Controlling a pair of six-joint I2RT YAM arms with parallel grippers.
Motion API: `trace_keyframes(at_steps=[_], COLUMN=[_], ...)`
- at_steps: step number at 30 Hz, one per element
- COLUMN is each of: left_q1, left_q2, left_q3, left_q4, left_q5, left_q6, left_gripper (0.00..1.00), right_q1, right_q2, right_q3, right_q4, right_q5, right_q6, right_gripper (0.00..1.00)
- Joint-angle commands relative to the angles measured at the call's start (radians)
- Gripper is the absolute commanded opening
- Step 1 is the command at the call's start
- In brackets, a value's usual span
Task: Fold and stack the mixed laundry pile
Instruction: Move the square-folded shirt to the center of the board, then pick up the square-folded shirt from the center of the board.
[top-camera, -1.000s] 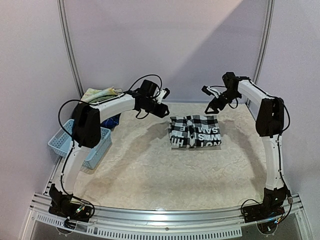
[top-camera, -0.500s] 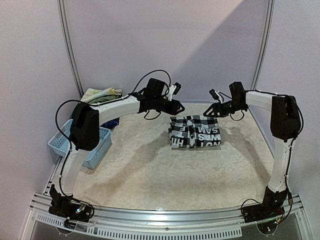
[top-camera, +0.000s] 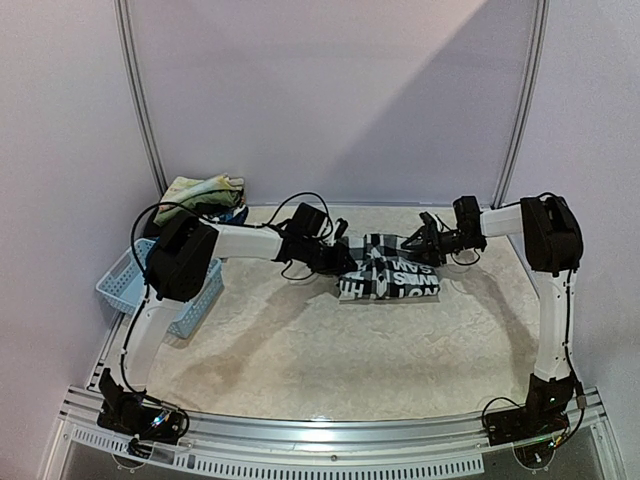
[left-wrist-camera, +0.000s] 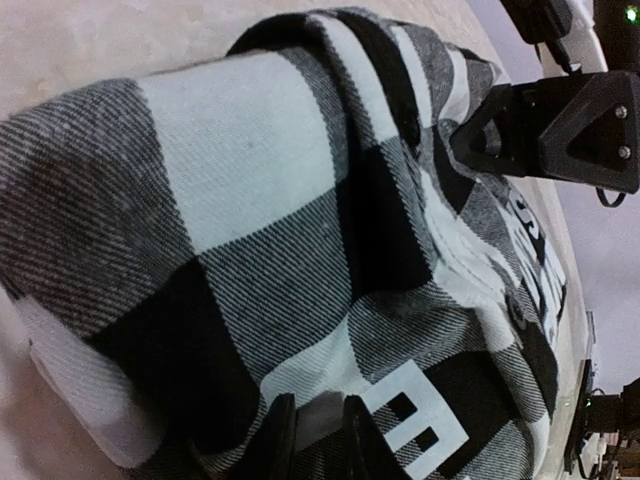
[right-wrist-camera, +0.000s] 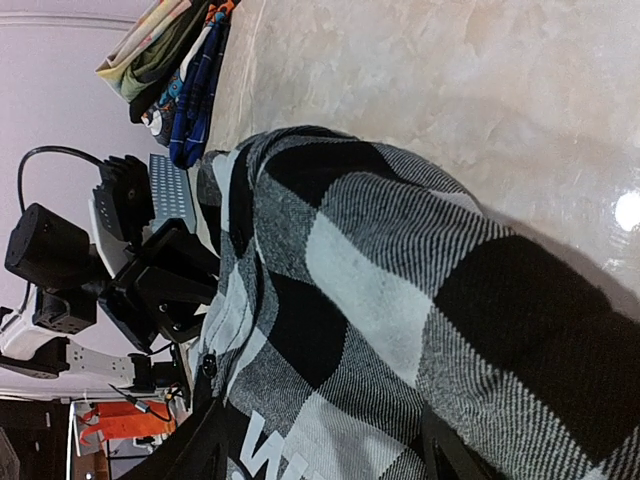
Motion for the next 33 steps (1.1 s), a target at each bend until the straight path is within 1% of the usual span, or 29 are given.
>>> trace_keyframes(at_steps=[1, 6, 11, 12, 14, 15, 18, 20, 21, 24, 26, 28, 30, 33], left_q1=[0.002, -0.015, -0.081, -0.101, -0.122, -0.129, -0.143, -0.151, -0.160, -0.226, -0.295, -0.344, -0.368, -0.398], left_q2=[-0.014, -0.109, -0.248, -0.278, -0.343, -0.379, -0.508, -0.584, -0.622, -0.748, -0.805, -0.817, -0.785, -0.685], left_q3=[-0.084, -0.197, -0.309, -0.329, -0.360, -0.372, -0.406, -0.431, -0.450, -0.553, -0.626, -0.665, -0.654, -0.589], left_q4=[-0.068, -0.104, -0.219, -0.245, -0.285, -0.304, -0.327, -0.322, -0.311, -0.227, -0.176, -0.133, -0.130, -0.136], left_q5=[0.003, -0.023, -0.093, -0.117, -0.177, -0.229, -0.343, -0.369, -0.358, -0.309, -0.367, -0.426, -0.442, -0.484], left_q6=[-0.039, 0.036, 0.175, 0.204, 0.261, 0.295, 0.376, 0.430, 0.469, 0.677, 0.835, 0.951, 1.017, 1.070], left_gripper=[0.17, 0.17, 0.18, 0.19, 0.22, 0.24, 0.31, 0.35, 0.36, 0.43, 0.49, 0.53, 0.55, 0.57], right_q1=[0.009, 0.028, 0.072, 0.080, 0.088, 0.087, 0.087, 0.088, 0.088, 0.093, 0.101, 0.116, 0.130, 0.132], right_q2=[0.078, -0.006, -0.170, -0.223, -0.290, -0.327, -0.386, -0.436, -0.463, -0.552, -0.611, -0.663, -0.712, -0.758], right_q3=[-0.050, -0.158, -0.298, -0.321, -0.319, -0.281, -0.182, -0.156, -0.157, -0.193, -0.237, -0.288, -0.315, -0.329], right_q4=[-0.059, -0.081, -0.058, -0.051, -0.076, -0.112, -0.244, -0.306, -0.325, -0.382, -0.412, -0.421, -0.435, -0.442], right_q5=[0.059, 0.115, 0.182, 0.200, 0.211, 0.224, 0.256, 0.268, 0.268, 0.268, 0.291, 0.339, 0.392, 0.436], right_q6=[0.065, 0.014, -0.037, -0.044, -0.076, -0.102, -0.248, -0.355, -0.390, -0.540, -0.643, -0.750, -0.835, -0.852], right_gripper=[0.67, 0.67, 0.67, 0.68, 0.69, 0.70, 0.73, 0.74, 0.74, 0.75, 0.75, 0.77, 0.77, 0.78])
